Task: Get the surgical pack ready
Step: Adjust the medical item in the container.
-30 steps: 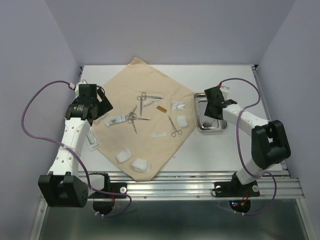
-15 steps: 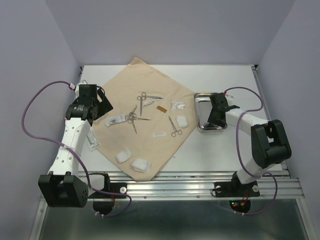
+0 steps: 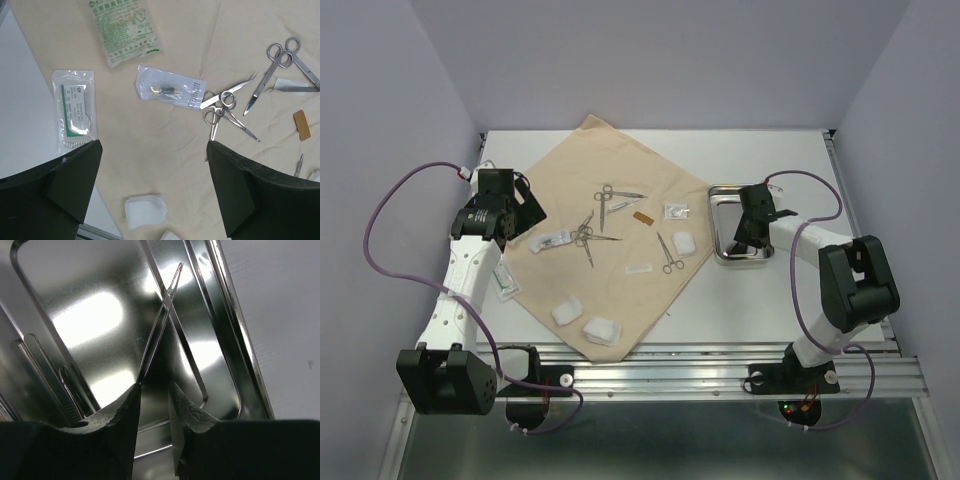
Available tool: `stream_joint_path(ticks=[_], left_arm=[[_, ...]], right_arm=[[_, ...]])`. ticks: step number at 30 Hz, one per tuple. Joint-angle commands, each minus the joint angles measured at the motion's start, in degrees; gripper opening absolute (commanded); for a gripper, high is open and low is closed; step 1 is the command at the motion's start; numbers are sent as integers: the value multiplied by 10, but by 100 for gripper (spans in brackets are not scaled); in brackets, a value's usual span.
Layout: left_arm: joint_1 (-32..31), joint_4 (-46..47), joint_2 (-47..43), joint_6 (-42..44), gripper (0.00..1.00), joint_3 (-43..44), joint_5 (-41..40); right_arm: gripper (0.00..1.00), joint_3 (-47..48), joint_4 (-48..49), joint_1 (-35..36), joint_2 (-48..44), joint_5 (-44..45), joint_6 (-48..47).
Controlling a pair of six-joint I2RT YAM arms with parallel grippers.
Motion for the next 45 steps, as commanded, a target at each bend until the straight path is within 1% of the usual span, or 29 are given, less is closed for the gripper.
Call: stream_joint_path(ticks=[1,5,11,24,32,45], left_arm=[[2,3,-15,6,99,-2,-5],[2,3,-15,6,99,-8,-4],[2,5,-15,7,99,-8,-2],[2,9,-17,5,99,-16,0],[2,11,-17,10,99,-18,-2],[2,16,-17,10,99,-31,5]], right_arm=[[34,13,13,-5,-3,-6,-6],[36,10,11,-5,-20,12,-4],[39,18,11,-5,-24,17,-2],[39,45,2,-5,-38,13,5],[41,68,-5,-5,18,18,7],[41,58,1,-5,49,29,13]])
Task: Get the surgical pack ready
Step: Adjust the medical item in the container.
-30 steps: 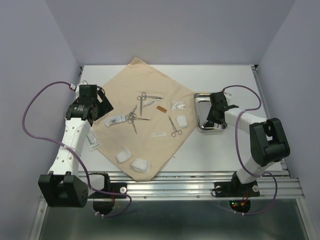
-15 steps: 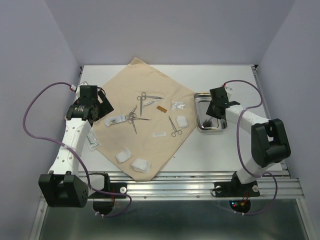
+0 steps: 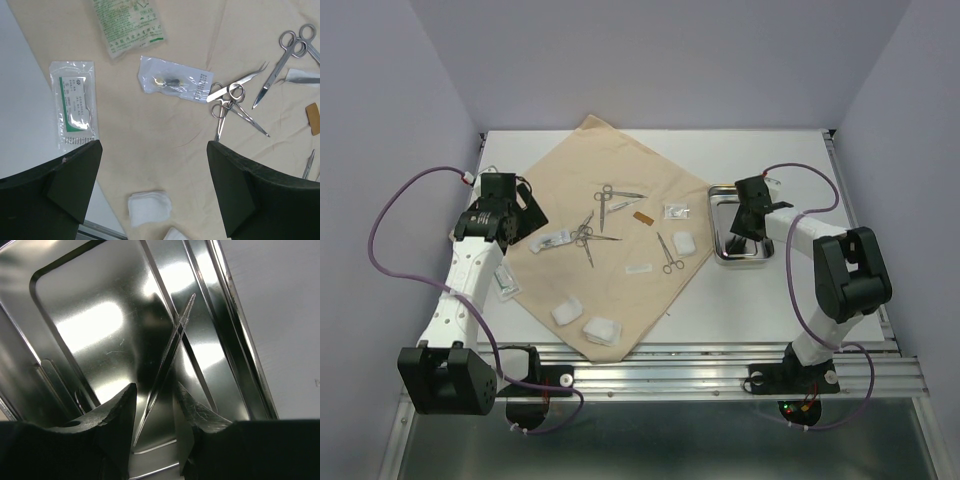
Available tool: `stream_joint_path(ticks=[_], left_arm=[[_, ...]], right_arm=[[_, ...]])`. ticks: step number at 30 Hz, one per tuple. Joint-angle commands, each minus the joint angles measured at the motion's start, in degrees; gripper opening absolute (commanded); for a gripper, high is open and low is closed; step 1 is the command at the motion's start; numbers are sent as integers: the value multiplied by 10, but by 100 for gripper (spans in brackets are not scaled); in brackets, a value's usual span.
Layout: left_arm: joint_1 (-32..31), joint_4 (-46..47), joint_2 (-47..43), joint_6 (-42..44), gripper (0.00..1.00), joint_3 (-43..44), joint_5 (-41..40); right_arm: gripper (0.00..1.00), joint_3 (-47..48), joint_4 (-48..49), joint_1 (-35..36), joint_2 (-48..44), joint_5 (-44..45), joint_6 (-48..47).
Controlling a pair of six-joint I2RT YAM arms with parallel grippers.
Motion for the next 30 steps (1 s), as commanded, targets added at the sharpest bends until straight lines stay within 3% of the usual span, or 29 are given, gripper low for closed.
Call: stream_joint_path(ticks=[1,5,13,21,30], left_arm=[[2,11,-16,7,99,-9,0],[2,10,-16,7,99,-7,-2],[2,7,-29,5,99,-11,-6],[2,7,-25,2,99,-12,-6],[2,10,-22,-2,99,-12,-6]], right_arm=[[40,7,8,-5,17,17,4],[33,3,24,-5,28,9,-4],[3,5,44,-5,12,1,-40],[1,-1,64,-5,-71,-57,-82],[4,-56,87,-5,-100,-171,-108]])
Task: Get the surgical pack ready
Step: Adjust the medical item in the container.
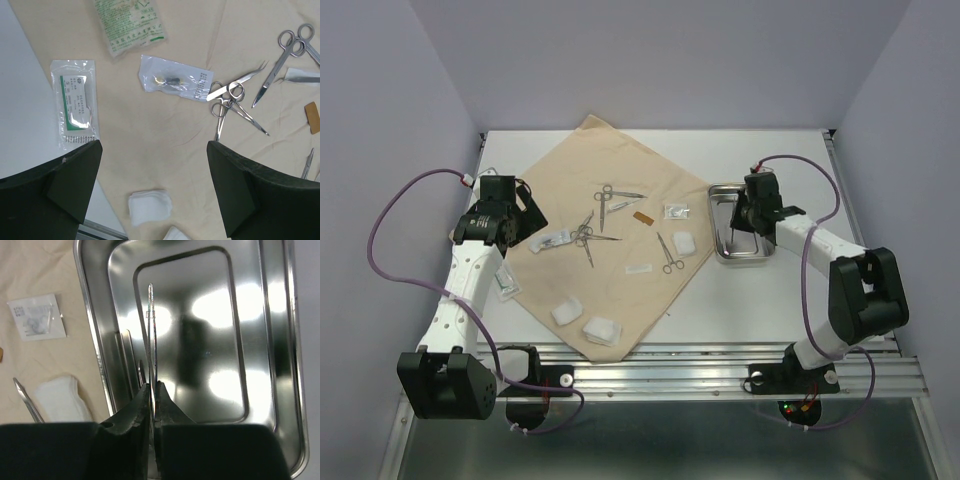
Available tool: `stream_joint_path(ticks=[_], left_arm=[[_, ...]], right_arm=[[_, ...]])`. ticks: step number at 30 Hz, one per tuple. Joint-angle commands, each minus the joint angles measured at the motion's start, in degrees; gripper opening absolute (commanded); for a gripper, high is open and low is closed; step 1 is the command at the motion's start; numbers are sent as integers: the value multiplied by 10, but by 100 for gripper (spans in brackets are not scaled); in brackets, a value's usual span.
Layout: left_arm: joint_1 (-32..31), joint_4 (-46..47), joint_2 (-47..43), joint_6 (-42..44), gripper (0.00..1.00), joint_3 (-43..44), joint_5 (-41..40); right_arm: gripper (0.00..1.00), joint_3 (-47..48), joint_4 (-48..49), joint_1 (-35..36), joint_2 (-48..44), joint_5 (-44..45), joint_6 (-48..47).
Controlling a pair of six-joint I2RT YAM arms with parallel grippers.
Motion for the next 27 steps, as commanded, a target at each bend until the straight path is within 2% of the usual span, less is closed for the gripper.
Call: stream_joint_path(ticks=[1,9,15,20,27], left_arm=[[2,10,-9,-2,99,-1,-6],[2,7,-12,2,99,4,-7],[2,7,-21,2,99,-3,-7],[2,7,-22,1,99,-7,-6],[2,8,-21,3,99,-7,-6]], right_arm=[[5,-37,34,-2,-15,-65,-25],[5,-54,66,24,6,-70,-73],[11,-59,85,29,20,-82,-86],[27,-53,81,35,35,-80,-84],[35,-55,78,35,28,-70,-82]])
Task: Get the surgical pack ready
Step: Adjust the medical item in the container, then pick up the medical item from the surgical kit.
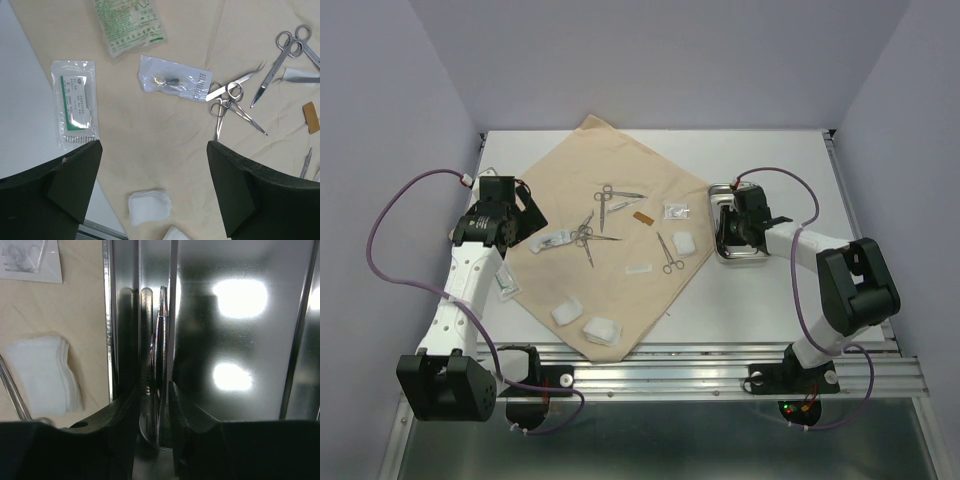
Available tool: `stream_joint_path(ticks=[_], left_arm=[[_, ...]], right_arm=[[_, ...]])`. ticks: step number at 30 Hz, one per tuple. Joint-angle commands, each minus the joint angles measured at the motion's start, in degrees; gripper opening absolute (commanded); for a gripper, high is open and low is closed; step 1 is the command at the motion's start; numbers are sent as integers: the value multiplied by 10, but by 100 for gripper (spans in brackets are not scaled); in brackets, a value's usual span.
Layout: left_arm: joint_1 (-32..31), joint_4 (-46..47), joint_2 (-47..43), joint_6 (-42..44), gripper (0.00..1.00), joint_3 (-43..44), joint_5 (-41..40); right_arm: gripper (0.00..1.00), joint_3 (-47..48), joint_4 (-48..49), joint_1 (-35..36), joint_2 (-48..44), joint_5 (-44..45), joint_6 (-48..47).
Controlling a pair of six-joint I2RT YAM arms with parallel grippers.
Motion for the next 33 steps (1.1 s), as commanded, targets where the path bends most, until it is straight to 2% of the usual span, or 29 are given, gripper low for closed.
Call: stream_joint_path(ticks=[1,13,17,20,25,33], left_arm=[[2,10,-14,4,99,-6,-4],[2,20,-2,3,99,-6,5],[2,22,1,4,99,-5,3],[2,22,3,6,99,-2,-1],[2,17,-1,10,99,-2,-8],[2,15,-9,11,99,-5,-13]], right_arm=[[35,5,21,4,-11,6,-4],[35,47,-23,16,-94,60,9],[36,82,-46,76,-96,98,3],[42,117,-66,151,-61,142,-6],[42,172,-90,231,36,178,1],[42,229,-98,242,126,118,18]])
